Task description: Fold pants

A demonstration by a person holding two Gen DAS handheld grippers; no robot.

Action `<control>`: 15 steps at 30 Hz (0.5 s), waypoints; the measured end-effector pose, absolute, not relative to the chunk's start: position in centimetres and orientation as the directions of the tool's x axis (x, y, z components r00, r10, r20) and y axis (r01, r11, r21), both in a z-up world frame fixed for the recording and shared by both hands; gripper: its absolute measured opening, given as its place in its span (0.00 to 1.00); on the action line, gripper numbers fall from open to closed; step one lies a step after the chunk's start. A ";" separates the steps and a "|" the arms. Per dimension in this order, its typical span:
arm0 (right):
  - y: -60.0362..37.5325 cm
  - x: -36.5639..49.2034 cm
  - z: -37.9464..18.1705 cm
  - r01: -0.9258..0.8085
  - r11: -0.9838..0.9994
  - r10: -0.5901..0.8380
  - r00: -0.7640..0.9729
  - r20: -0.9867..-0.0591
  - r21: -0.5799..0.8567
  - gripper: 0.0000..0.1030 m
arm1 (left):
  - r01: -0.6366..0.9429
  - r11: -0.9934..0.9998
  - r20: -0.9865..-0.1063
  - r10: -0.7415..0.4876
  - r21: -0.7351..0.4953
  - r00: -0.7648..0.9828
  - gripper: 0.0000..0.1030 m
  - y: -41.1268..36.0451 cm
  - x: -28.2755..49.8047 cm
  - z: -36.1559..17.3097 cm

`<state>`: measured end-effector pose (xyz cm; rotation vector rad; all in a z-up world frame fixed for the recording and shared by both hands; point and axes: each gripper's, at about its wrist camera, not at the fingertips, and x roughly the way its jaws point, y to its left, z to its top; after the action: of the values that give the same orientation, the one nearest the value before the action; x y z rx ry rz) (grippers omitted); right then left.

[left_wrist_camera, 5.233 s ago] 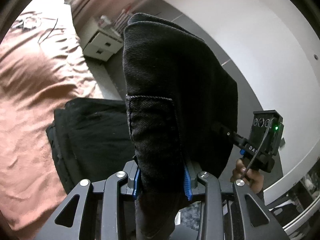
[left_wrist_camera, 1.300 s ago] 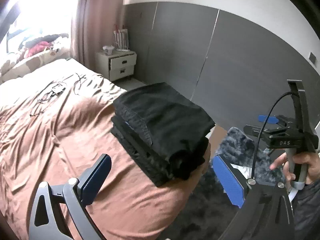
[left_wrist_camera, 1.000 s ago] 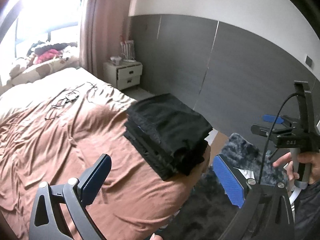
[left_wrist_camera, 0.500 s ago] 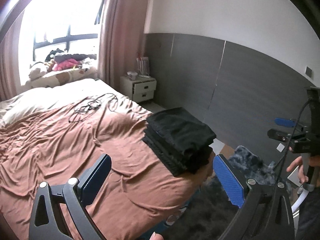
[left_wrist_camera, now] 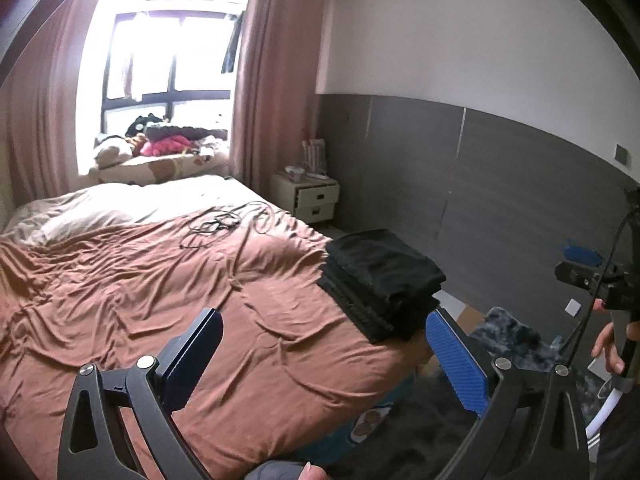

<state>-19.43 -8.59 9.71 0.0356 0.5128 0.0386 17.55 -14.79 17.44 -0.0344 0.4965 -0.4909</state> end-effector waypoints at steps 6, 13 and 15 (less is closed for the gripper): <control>-7.9 -21.6 7.4 -0.081 0.994 0.108 0.883 -0.456 0.078 1.00 | 0.378 0.911 -0.470 -0.410 -0.166 0.782 1.00 -12.0 14.8 16.1; -6.7 -23.7 3.8 -0.092 0.993 0.113 0.909 -0.402 0.071 1.00 | 0.331 0.935 -0.445 -0.353 -0.129 0.823 1.00 -9.5 11.3 14.7; -6.5 -24.2 2.6 -0.089 0.994 0.108 0.916 -0.385 0.067 1.00 | 0.316 0.942 -0.433 -0.332 -0.112 0.838 1.00 -8.9 10.3 14.0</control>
<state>-24.24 -6.49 2.57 0.0488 0.3989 0.1017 10.34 -8.92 14.02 -0.0370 0.4649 -0.3430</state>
